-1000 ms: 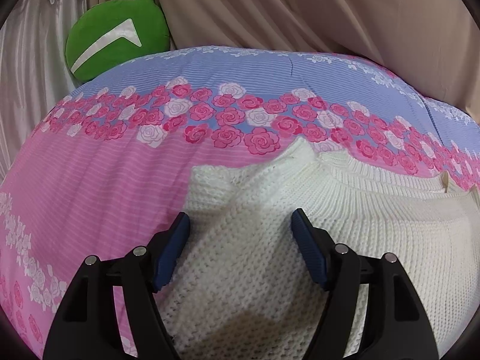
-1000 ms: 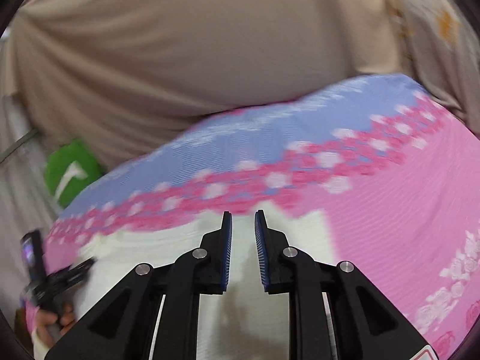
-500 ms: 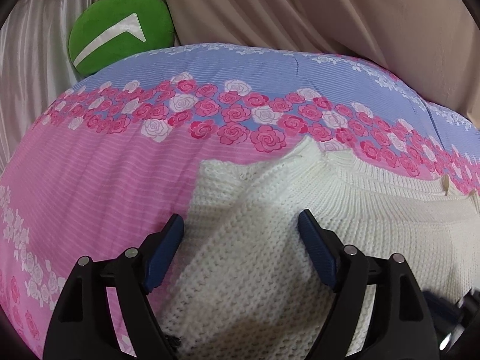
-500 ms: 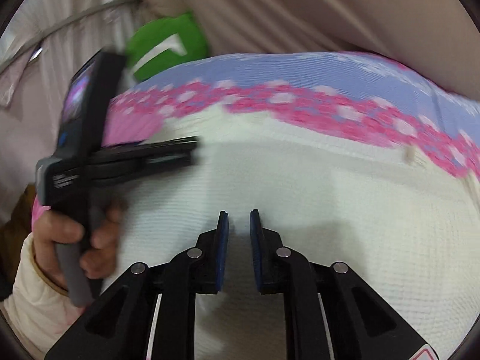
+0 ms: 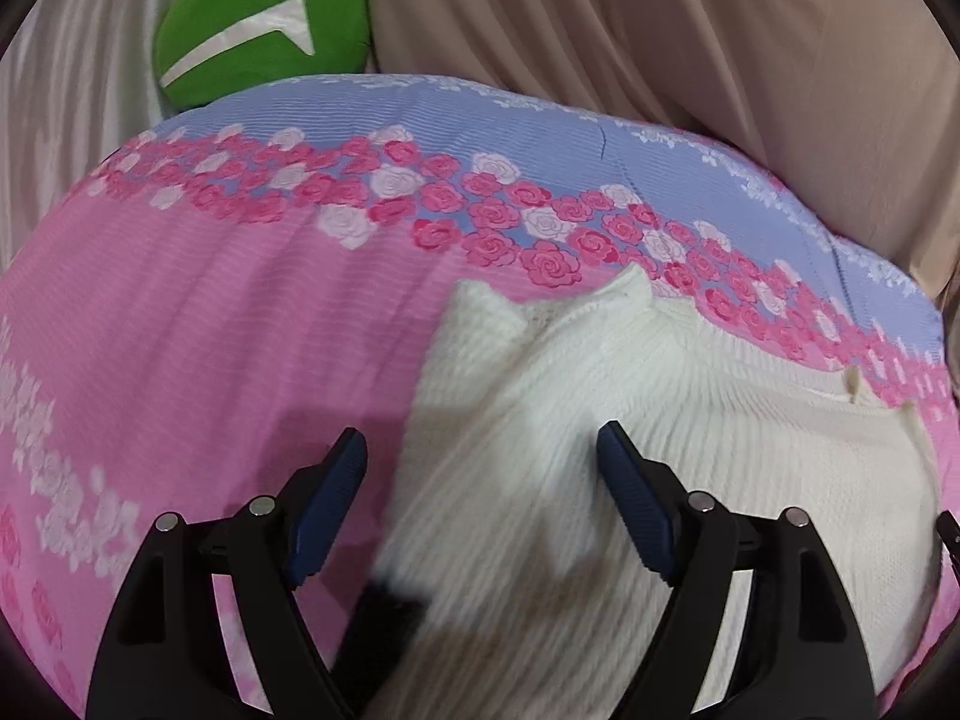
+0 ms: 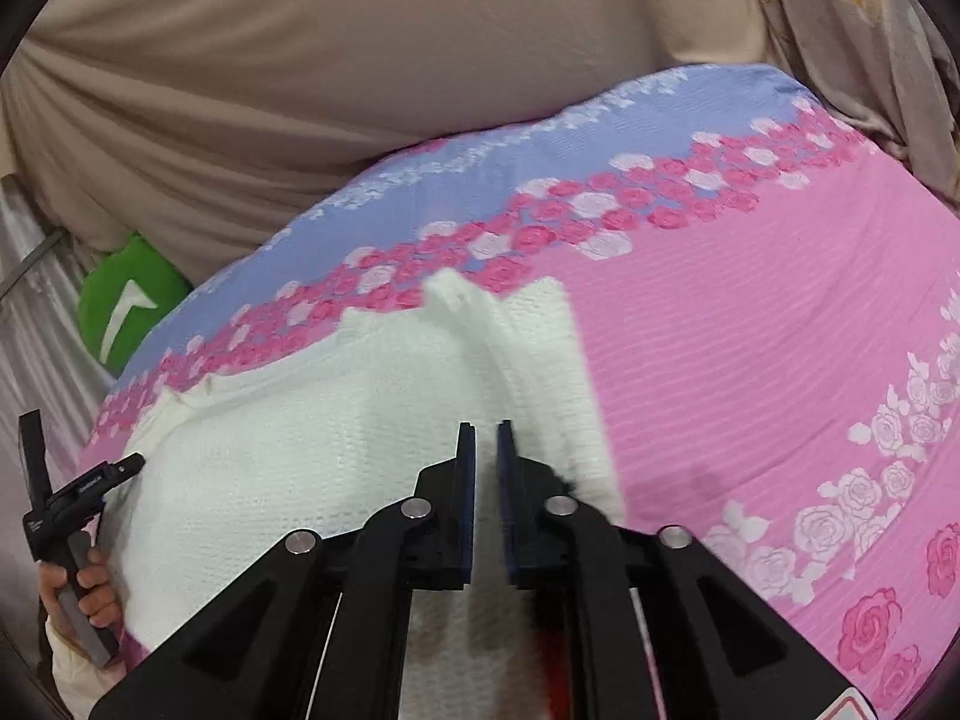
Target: Fold small clothes
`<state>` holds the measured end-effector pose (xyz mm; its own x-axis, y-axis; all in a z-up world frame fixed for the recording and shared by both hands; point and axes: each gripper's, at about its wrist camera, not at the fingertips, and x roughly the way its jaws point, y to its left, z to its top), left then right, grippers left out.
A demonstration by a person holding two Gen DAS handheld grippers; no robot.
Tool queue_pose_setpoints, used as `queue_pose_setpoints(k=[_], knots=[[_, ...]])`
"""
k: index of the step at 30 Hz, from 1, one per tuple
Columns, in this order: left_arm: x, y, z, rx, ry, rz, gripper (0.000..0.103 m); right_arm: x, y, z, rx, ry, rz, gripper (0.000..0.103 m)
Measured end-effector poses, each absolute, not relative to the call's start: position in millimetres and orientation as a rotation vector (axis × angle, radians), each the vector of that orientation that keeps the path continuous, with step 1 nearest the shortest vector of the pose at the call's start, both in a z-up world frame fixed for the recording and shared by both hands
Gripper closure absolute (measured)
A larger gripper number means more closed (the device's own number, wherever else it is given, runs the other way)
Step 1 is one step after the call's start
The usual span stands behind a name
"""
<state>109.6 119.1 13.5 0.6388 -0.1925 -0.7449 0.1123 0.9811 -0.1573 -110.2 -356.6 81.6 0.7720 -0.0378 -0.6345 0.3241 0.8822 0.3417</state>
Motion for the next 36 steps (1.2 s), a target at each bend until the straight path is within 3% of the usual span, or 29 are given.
queue_pose_setpoints(k=[6, 13, 18, 22, 25, 27, 28, 29, 31, 36], knots=[[51, 153, 15, -0.127, 0.881, -0.213, 0.027, -83, -252, 106, 0.287, 0.674, 0.081, 0.090], [41, 168, -4, -0.203, 0.933, -0.221, 0.022, -36, -195, 58, 0.224, 0.817, 0.180, 0.089], [51, 159, -4, -0.204, 0.931, -0.226, 0.019, -44, -211, 67, 0.266, 0.784, 0.200, 0.092], [57, 156, -3, -0.212, 0.934, -0.234, 0.019, -49, -278, 95, 0.308, 0.684, 0.013, 0.090], [58, 154, -3, -0.205, 0.929, -0.232, 0.017, -33, -341, 83, 0.341, 0.743, -0.178, 0.084], [60, 151, -3, -0.201, 0.929, -0.228, 0.014, -15, -372, 58, 0.353, 0.836, -0.251, 0.095], [60, 149, -3, -0.197, 0.929, -0.225, 0.013, -16, -383, 59, 0.433, 0.821, -0.215, 0.095], [61, 147, -3, -0.194, 0.928, -0.223, 0.013, -19, -384, 64, 0.465, 0.820, -0.211, 0.095], [63, 147, -3, -0.198, 0.930, -0.222, 0.013, -31, -366, 81, 0.424, 0.754, -0.205, 0.081], [67, 145, -1, -0.258, 0.941, -0.269, 0.013, -43, -287, 90, 0.388, 0.725, 0.044, 0.081]])
